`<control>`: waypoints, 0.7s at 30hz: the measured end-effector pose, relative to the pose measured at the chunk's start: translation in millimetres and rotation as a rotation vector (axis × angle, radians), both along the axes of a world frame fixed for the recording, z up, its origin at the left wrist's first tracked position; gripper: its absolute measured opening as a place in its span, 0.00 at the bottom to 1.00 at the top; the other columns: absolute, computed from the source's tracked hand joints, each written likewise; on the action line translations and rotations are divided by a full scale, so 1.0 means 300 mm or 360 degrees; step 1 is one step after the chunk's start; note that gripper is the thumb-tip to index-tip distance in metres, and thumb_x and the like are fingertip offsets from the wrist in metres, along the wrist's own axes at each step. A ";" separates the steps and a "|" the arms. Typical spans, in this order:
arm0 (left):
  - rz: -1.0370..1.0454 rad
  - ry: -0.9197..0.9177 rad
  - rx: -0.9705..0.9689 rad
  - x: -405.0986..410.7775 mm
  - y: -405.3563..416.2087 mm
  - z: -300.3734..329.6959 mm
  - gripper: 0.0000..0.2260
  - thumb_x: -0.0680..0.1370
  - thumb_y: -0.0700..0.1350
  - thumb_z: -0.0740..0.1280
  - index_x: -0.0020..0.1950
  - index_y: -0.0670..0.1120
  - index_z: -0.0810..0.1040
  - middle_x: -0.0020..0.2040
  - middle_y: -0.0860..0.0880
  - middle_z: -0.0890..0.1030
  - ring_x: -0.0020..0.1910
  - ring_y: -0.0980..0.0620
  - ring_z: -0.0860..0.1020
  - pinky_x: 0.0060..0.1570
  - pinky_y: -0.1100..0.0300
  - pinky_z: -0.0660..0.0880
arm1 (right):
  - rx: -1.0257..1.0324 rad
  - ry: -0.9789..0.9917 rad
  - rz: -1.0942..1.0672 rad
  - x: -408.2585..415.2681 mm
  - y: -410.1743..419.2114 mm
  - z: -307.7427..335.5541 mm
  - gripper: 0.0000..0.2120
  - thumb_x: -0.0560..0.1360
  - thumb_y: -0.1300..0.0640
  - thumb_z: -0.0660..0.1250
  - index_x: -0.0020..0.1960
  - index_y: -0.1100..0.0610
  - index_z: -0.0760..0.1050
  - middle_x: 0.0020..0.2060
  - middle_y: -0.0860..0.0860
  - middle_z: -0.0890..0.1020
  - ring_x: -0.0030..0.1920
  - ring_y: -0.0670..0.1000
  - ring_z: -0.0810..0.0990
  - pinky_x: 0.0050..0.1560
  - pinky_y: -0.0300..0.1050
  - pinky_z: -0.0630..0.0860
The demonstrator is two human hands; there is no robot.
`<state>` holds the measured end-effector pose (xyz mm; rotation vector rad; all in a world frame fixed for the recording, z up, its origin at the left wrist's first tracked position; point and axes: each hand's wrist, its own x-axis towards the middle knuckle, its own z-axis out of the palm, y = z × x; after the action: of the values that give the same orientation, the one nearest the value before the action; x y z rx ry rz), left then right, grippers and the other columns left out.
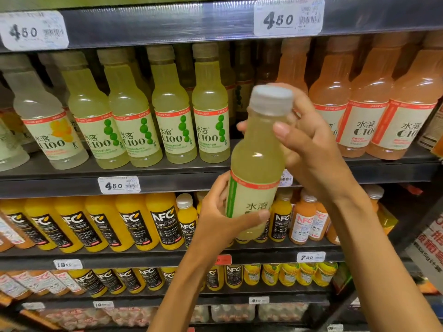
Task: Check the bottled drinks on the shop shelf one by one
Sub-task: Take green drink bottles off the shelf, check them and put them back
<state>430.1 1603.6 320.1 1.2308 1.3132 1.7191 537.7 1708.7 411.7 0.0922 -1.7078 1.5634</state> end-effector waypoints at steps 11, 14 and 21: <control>0.0047 -0.0020 0.0033 0.007 0.064 0.058 0.19 0.73 0.52 0.71 0.62 0.52 0.74 0.53 0.52 0.84 0.53 0.55 0.82 0.46 0.64 0.78 | -0.0118 0.0016 -0.0362 -0.085 0.054 0.008 0.21 0.81 0.62 0.58 0.73 0.62 0.63 0.56 0.56 0.81 0.55 0.52 0.81 0.54 0.47 0.78; 0.0195 0.0036 0.0108 -0.013 0.119 0.078 0.24 0.73 0.49 0.70 0.68 0.51 0.68 0.53 0.56 0.82 0.51 0.62 0.81 0.43 0.70 0.77 | -0.0072 0.0048 -0.0500 -0.112 0.082 0.057 0.20 0.81 0.64 0.58 0.72 0.65 0.63 0.56 0.55 0.80 0.53 0.48 0.81 0.53 0.42 0.78; 0.0472 0.0369 0.0096 -0.051 0.213 0.086 0.31 0.74 0.41 0.71 0.74 0.48 0.62 0.64 0.50 0.75 0.61 0.59 0.75 0.57 0.67 0.74 | 0.0147 0.0024 -0.0655 -0.163 0.126 0.084 0.13 0.81 0.66 0.57 0.65 0.68 0.67 0.50 0.54 0.80 0.49 0.46 0.80 0.52 0.40 0.77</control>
<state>414.9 1667.6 346.0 1.3564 1.6611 1.8731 488.9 1746.6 436.9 -0.1898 -1.6609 1.1776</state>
